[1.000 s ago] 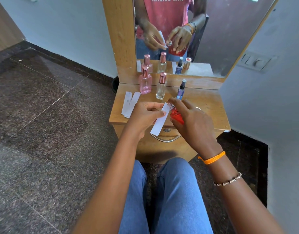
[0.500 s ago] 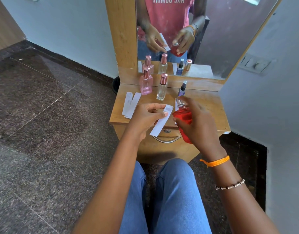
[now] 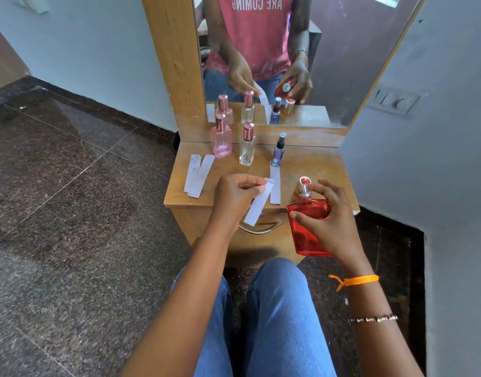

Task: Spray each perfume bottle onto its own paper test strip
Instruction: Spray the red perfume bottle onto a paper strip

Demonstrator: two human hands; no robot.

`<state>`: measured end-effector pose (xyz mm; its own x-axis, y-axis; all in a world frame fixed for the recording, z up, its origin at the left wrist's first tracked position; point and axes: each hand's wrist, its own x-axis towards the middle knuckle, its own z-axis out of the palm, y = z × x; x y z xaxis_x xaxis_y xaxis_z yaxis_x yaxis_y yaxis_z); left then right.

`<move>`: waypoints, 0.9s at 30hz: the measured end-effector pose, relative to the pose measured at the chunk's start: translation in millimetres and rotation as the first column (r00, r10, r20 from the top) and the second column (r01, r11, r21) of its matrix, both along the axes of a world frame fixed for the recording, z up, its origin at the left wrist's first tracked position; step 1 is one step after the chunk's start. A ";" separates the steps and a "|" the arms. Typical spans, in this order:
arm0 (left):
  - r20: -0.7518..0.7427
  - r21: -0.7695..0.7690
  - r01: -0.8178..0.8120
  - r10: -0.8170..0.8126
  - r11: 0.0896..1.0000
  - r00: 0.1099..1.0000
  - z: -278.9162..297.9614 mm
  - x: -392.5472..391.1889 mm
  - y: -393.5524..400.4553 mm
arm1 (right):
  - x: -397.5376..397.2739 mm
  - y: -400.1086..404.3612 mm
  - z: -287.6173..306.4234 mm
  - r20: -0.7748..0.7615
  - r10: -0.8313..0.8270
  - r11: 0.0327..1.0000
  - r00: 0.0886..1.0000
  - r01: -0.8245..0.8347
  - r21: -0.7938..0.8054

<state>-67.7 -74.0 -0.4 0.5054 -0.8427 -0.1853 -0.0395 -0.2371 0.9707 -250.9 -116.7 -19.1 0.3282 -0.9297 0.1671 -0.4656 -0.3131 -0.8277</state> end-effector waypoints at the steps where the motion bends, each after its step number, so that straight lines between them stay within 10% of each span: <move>1: 0.003 0.004 0.000 0.000 1.000 1.000 -0.9 -0.9 -1.5 | 0.7 -1.2 0.8 0.005 0.024 0.999 1.000 -0.024 0.022; 19: 0.273 -0.020 0.126 -0.116 0.992 0.955 -0.6 -35.5 -40.8 | -9.7 -14.8 4.1 0.094 0.036 0.989 0.995 -0.049 0.140; 27: 0.723 0.136 0.156 -0.206 0.978 0.660 -14.0 -49.5 -48.0 | -19.6 -12.9 11.4 0.158 0.045 0.987 0.986 -0.069 0.147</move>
